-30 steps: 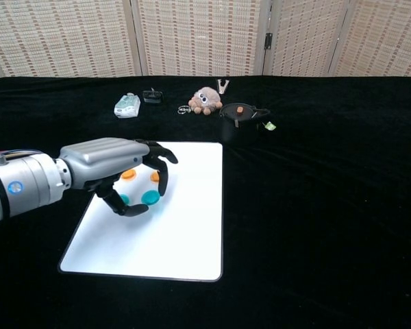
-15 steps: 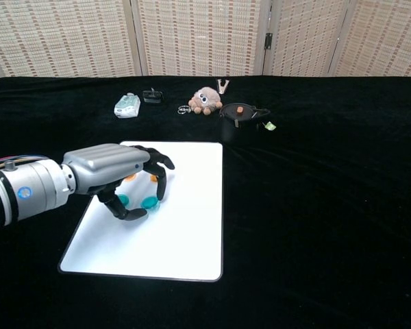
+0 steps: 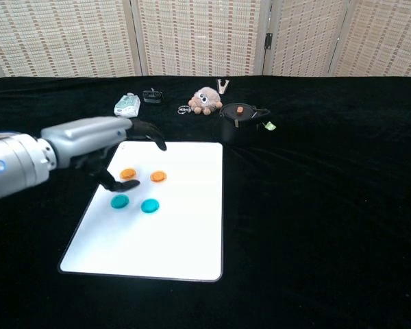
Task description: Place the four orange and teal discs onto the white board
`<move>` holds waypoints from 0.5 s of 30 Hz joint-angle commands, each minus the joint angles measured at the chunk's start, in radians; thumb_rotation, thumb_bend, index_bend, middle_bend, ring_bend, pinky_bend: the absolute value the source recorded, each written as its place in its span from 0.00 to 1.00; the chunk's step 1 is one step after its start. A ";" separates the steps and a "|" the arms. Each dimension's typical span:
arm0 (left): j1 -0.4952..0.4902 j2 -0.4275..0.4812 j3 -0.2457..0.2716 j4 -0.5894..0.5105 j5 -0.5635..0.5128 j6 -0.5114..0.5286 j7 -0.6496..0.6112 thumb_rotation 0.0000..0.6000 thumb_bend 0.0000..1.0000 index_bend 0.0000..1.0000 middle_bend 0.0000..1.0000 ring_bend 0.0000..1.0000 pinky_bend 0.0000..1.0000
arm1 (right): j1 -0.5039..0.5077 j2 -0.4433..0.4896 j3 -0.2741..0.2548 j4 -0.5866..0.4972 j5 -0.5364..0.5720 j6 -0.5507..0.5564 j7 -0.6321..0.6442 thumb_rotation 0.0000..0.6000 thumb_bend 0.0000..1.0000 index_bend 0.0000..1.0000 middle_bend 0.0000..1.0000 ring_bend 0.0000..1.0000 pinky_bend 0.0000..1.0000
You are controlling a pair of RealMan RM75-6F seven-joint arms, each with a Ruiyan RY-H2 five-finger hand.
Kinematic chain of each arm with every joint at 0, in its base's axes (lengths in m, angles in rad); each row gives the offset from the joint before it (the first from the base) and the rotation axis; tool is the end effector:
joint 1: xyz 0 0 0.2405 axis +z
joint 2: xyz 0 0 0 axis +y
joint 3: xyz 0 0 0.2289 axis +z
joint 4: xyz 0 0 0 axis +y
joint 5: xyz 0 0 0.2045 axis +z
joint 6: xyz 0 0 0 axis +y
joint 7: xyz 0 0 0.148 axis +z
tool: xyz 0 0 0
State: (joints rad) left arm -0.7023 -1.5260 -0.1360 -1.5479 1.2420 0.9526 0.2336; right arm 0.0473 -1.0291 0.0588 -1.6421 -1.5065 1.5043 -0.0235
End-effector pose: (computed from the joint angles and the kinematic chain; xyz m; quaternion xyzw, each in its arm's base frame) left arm -0.1202 0.3012 -0.0181 -0.7571 -0.3900 -0.3899 0.3502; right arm -0.2892 -0.1736 0.1795 0.5984 -0.3632 0.3646 0.6141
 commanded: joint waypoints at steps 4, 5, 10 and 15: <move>0.115 0.160 -0.033 -0.051 0.019 0.151 -0.150 1.00 0.42 0.24 0.13 0.00 0.00 | 0.006 0.005 0.000 0.013 0.006 -0.020 0.038 1.00 0.43 0.00 0.00 0.00 0.00; 0.136 0.183 -0.031 -0.052 0.016 0.175 -0.159 1.00 0.42 0.24 0.13 0.00 0.00 | 0.009 0.005 0.000 0.018 0.008 -0.025 0.045 1.00 0.43 0.00 0.00 0.00 0.00; 0.229 0.257 -0.005 -0.054 0.014 0.281 -0.156 1.00 0.42 0.24 0.13 0.00 0.00 | 0.020 0.002 -0.002 0.033 0.004 -0.048 0.092 1.00 0.43 0.00 0.00 0.00 0.00; 0.319 0.292 0.035 -0.068 0.047 0.389 -0.157 1.00 0.42 0.23 0.12 0.00 0.00 | 0.025 -0.002 -0.012 0.044 -0.022 -0.053 0.151 1.00 0.43 0.00 0.00 0.00 0.00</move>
State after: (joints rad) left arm -0.4206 -1.2526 -0.1223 -1.6077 1.2713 1.3003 0.0793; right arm 0.0700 -1.0293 0.0508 -1.6029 -1.5190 1.4532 0.1106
